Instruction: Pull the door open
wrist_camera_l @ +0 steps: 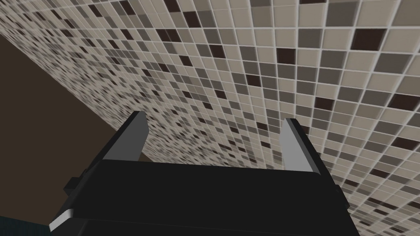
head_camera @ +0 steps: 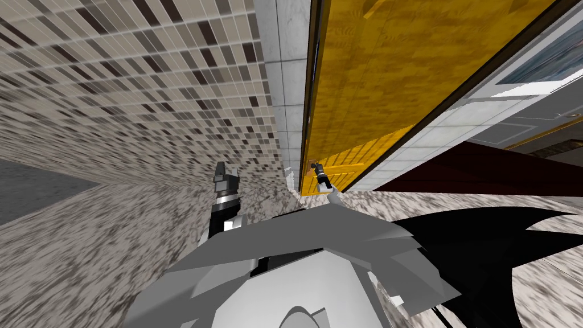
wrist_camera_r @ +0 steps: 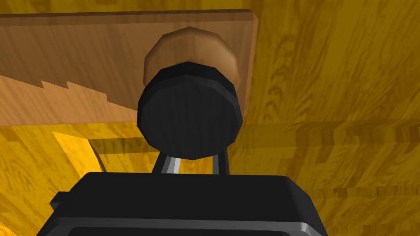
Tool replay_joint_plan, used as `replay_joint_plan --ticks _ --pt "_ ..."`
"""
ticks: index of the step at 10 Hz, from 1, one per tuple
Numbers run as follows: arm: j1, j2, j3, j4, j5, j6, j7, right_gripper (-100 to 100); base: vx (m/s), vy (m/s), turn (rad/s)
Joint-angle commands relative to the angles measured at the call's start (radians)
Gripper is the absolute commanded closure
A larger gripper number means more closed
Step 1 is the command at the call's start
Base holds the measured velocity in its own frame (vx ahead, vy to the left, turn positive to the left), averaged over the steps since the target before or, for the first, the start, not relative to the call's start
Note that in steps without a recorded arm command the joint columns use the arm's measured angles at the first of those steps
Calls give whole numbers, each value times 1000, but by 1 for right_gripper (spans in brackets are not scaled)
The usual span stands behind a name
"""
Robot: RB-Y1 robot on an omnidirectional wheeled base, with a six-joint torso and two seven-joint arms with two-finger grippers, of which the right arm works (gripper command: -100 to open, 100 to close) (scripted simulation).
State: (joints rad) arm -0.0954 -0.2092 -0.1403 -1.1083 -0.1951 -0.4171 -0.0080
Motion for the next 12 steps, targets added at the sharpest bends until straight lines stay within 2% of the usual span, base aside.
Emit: replay_joint_plan --ticks 1,2,3,4,6,7,9,10,12 --pt "-11 7 23 -6 -27 -7 -50 100 -65 -21 70" --pt "-11 7 23 -6 -27 -7 -55 100 -47 -22 62" --pt "-12 2 29 -3 -49 -7 -92 100 -55 -22 109" --pt "-12 2 29 -3 -49 -7 -92 100 -38 -24 42" --pt "-14 -8 40 2 -96 -7 -158 100 -63 -35 92" --pt "-14 -8 40 2 -96 -7 -168 100 -61 -30 50" --pt "-17 -18 51 8 -145 -7 -234 100 -82 -26 107" --pt "-5 -27 38 20 -164 -1 -253 -100 -86 -55 18" --pt "-10 -26 47 22 -200 -1 -305 -100 -101 10 61"
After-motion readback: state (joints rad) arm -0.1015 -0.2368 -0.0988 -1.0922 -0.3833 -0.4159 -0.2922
